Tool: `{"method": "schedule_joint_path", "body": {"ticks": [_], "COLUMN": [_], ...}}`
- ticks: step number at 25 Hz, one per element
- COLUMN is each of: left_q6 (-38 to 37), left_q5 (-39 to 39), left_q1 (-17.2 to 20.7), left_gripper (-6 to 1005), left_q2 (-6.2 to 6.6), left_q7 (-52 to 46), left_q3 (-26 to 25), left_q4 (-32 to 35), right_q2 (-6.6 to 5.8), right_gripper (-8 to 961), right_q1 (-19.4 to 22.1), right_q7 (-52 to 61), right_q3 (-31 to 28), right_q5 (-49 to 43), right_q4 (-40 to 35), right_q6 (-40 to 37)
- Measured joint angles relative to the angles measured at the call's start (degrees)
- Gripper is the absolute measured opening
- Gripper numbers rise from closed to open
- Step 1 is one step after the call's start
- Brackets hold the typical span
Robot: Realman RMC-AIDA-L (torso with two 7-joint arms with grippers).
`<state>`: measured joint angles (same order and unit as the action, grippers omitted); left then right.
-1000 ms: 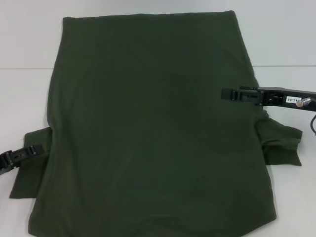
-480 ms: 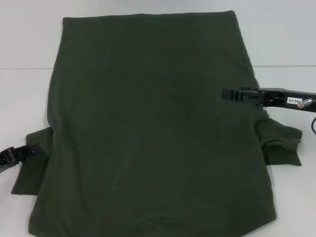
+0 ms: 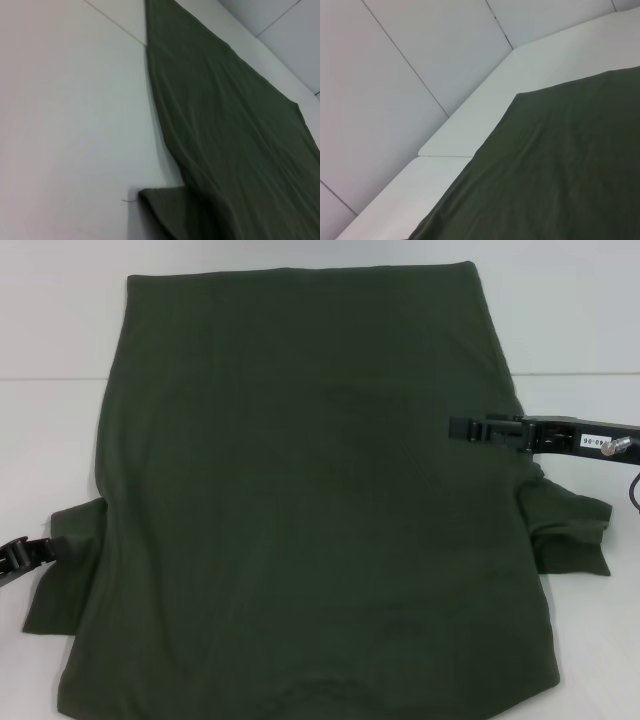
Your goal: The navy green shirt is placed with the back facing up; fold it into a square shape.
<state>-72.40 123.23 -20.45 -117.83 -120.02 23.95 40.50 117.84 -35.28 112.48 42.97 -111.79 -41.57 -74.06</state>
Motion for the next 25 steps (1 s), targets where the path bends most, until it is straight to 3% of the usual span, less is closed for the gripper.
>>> {"method": "schedule_joint_path", "body": {"ticks": [5, 19, 22, 25], "left_q6": [-0.12, -0.35, -0.38, -0.39], "left_q5": [0.00, 2.35, 4.08, 7.72], "left_q1": [-0.07, -0.53, -0.68, -1.60], "left_gripper": [63, 1, 2, 2], "left_q2": [0.22, 0.55, 1.36, 2.95], "left_q7": [-0.15, -3.37, -6.71, -11.32], "left_q3": [0.13, 0.82, 3.11, 4.94], "left_q4": [0.02, 3.03, 5.11, 6.72], "right_q2": [-0.06, -0.34, -0.41, -0.43], "right_gripper": [918, 918, 917, 917], "right_q1": [-0.17, 0.09, 0.08, 0.06], "right_q7": [0.04, 0.17, 0.19, 0.20], "right_q3": [0.00, 0.00, 0.00, 0.00], "right_q5": [0.00, 0.00, 0.00, 0.00], "right_q4": [0.00, 0.06, 0.09, 0.09], "right_q6": [0.05, 0.19, 0.13, 0.23]}}
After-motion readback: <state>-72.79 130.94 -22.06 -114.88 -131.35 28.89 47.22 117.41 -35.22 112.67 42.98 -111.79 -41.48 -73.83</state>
